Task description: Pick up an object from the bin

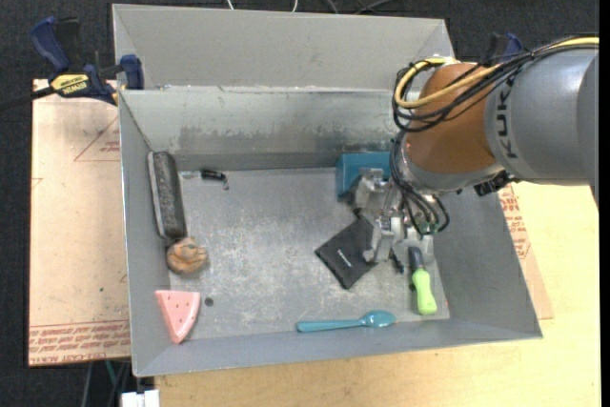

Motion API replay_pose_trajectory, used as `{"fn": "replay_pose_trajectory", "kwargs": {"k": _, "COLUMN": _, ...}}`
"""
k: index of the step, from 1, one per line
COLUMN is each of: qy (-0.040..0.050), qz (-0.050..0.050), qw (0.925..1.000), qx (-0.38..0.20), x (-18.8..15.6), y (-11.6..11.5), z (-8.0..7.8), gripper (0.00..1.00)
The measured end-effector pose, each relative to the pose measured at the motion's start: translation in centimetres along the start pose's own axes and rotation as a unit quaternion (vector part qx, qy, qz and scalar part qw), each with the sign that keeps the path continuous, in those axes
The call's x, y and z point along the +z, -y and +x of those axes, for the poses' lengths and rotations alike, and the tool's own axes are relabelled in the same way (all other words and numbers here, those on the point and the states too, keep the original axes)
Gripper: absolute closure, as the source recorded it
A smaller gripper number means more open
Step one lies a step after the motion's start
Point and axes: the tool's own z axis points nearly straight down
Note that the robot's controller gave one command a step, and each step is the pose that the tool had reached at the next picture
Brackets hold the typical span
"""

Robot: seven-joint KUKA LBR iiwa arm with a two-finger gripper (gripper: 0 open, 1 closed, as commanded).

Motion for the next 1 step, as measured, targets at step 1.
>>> {"fn": "replay_pose_trajectory", "kwargs": {"k": 1, "qy": 0.0048, "qz": 0.000, "qw": 0.9486, "qx": -0.316, "x": 0.30, "y": -1.41, "z": 2.49, "gripper": 1.00}}
